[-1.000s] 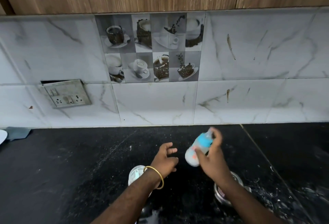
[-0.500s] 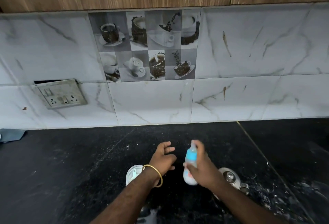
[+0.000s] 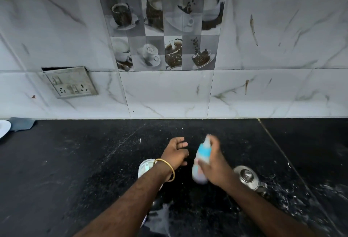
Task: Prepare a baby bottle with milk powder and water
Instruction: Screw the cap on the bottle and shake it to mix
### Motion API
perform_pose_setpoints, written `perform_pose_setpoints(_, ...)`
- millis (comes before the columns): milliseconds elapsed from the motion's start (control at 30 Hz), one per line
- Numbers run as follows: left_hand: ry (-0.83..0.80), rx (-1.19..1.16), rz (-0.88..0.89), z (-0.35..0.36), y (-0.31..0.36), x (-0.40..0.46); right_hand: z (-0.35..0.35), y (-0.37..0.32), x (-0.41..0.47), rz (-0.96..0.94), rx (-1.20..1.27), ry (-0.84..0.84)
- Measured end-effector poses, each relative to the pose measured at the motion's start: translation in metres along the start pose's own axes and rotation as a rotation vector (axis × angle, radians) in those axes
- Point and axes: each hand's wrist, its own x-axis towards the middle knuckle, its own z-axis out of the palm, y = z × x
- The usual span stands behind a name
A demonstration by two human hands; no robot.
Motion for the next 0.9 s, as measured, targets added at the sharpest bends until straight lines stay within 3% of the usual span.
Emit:
perform_pose_setpoints(33, -0.008, 0.0, 0.0, 0.0, -0.001, 0.0, 0.001, 0.001, -0.004, 0.04, -0.034, -0.143)
perform_pose_setpoints(67, -0.017, 0.0, 0.003, 0.0, -0.001, 0.0, 0.001, 0.002, -0.004, 0.043, -0.022, -0.162)
perform_pose_setpoints(167, -0.012, -0.016, 0.014, -0.001, 0.0, 0.001, -0.005, -0.01, 0.005, -0.079, 0.146, 0.272)
perform_pose_setpoints(200, -0.005, -0.018, 0.01, -0.001, 0.0, 0.001, -0.004, -0.01, 0.007, -0.099, 0.133, 0.319)
perform_pose_setpoints(233, 0.002, -0.022, 0.006, 0.0, 0.0, 0.0, -0.002, -0.012, 0.004, -0.115, 0.049, 0.247)
perform_pose_setpoints(300, 0.005, -0.033, 0.003, 0.001, -0.002, -0.002, 0.006, -0.006, -0.007, -0.102, -0.136, -0.08)
perform_pose_setpoints(333, -0.001, -0.03, 0.006, 0.0, -0.002, -0.002, 0.007, -0.003, -0.01, -0.086, -0.122, -0.132)
perform_pose_setpoints(367, -0.006, -0.025, 0.011, -0.001, -0.002, -0.002, 0.006, 0.0, -0.009, -0.078, -0.068, -0.081)
perform_pose_setpoints(433, 0.003, -0.024, 0.016, -0.004, 0.0, 0.0, 0.0, -0.003, -0.003, -0.123, 0.113, 0.286)
perform_pose_setpoints(467, 0.011, -0.02, 0.005, -0.005, 0.001, -0.001, 0.001, -0.001, -0.001, -0.132, 0.127, 0.39)
perform_pose_setpoints(500, 0.018, -0.014, -0.009, -0.005, 0.001, -0.002, 0.003, -0.001, -0.001, -0.119, 0.1, 0.385)
perform_pose_setpoints(600, 0.02, -0.006, -0.039, -0.006, -0.001, -0.004, 0.01, 0.009, -0.013, -0.023, -0.092, -0.081)
perform_pose_setpoints(633, 0.012, -0.006, -0.038, -0.006, -0.001, -0.004, 0.009, 0.01, -0.013, -0.03, -0.076, -0.095)
perform_pose_setpoints(733, 0.015, -0.018, -0.021, -0.006, -0.001, -0.005, 0.004, 0.001, 0.002, -0.143, 0.124, 0.35)
perform_pose_setpoints(767, 0.029, -0.026, -0.022, -0.005, -0.001, -0.005, 0.005, 0.001, 0.006, -0.144, 0.158, 0.426)
perform_pose_setpoints(800, 0.042, -0.032, -0.021, -0.005, -0.001, -0.005, 0.006, 0.001, 0.007, -0.139, 0.121, 0.387)
perform_pose_setpoints(900, 0.039, -0.018, -0.02, -0.005, 0.002, -0.005, 0.014, 0.016, -0.002, -0.017, -0.116, -0.079)
